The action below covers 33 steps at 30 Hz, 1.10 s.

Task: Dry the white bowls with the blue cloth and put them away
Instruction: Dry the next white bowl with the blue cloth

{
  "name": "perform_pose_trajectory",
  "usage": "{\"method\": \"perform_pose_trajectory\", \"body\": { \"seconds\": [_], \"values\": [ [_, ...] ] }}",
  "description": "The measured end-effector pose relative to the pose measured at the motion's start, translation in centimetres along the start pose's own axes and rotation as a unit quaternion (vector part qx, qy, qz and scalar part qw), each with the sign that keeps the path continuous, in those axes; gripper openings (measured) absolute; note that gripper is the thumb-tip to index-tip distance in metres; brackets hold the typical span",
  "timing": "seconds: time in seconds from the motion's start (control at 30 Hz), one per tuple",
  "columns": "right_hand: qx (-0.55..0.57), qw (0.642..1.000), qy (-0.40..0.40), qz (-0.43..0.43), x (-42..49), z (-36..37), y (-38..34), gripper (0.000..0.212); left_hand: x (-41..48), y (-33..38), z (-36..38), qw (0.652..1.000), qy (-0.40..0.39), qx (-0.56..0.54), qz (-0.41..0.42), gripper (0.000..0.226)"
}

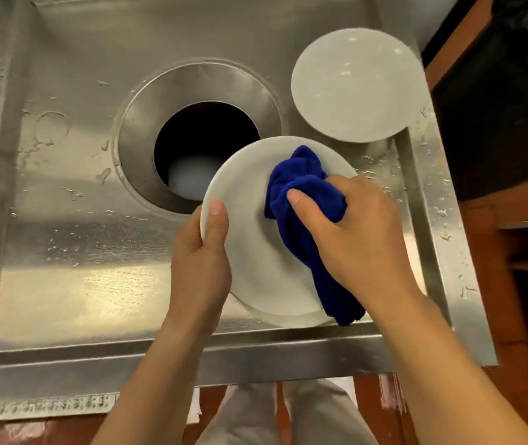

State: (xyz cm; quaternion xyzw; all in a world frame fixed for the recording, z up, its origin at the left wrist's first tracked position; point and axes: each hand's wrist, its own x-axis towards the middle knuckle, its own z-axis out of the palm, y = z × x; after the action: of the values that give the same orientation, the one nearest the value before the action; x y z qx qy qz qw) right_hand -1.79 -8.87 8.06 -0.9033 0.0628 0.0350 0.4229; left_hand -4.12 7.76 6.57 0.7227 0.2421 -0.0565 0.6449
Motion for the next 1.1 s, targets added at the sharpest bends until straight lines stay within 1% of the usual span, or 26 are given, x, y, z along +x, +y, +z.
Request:
{"method": "perform_pose_trajectory", "body": {
  "seconds": [0.17, 0.37, 0.47, 0.53, 0.63, 0.77, 0.93, 1.1],
  "values": [
    [-0.005, 1.000, 0.002, 0.026, -0.8, 0.5, 1.8, 0.039, -0.3, -2.0, 0.6, 0.999, 0.015, 0.034, -0.010, 0.032],
    [-0.008, 0.998, -0.020, 0.051, -1.3, 1.3, 3.4, 0.031, -0.3, -3.0, 0.9, 0.993, 0.030, 0.110, 0.011, 0.028],
    [-0.005, 0.998, -0.019, 0.051, -1.1, 1.5, 3.6, 0.031, -0.2, -3.3, 0.7, 0.980, 0.034, 0.186, 0.065, 0.022],
    [0.000, 0.998, -0.024, 0.055, -1.0, 1.6, 3.8, 0.031, -0.2, -3.3, 0.6, 0.963, 0.043, 0.240, 0.112, 0.022],
    [0.008, 0.998, -0.026, 0.062, -1.1, 1.8, 3.8, 0.034, -0.1, -3.1, 0.5, 0.939, 0.057, 0.309, 0.142, 0.020],
    [0.012, 0.997, -0.035, 0.066, -1.0, 1.8, 3.8, 0.030, 0.1, -2.8, 0.5, 0.914, 0.062, 0.375, 0.139, 0.025],
    [0.037, 0.997, -0.032, 0.065, -0.5, 1.7, 3.4, 0.034, 0.4, -3.1, 0.4, 0.917, 0.040, 0.385, 0.095, 0.037],
    [0.079, 0.995, -0.021, 0.062, -0.1, 1.8, 3.4, 0.033, 1.0, -4.0, 0.1, 0.919, 0.042, 0.383, 0.084, 0.038]
  ]
}}
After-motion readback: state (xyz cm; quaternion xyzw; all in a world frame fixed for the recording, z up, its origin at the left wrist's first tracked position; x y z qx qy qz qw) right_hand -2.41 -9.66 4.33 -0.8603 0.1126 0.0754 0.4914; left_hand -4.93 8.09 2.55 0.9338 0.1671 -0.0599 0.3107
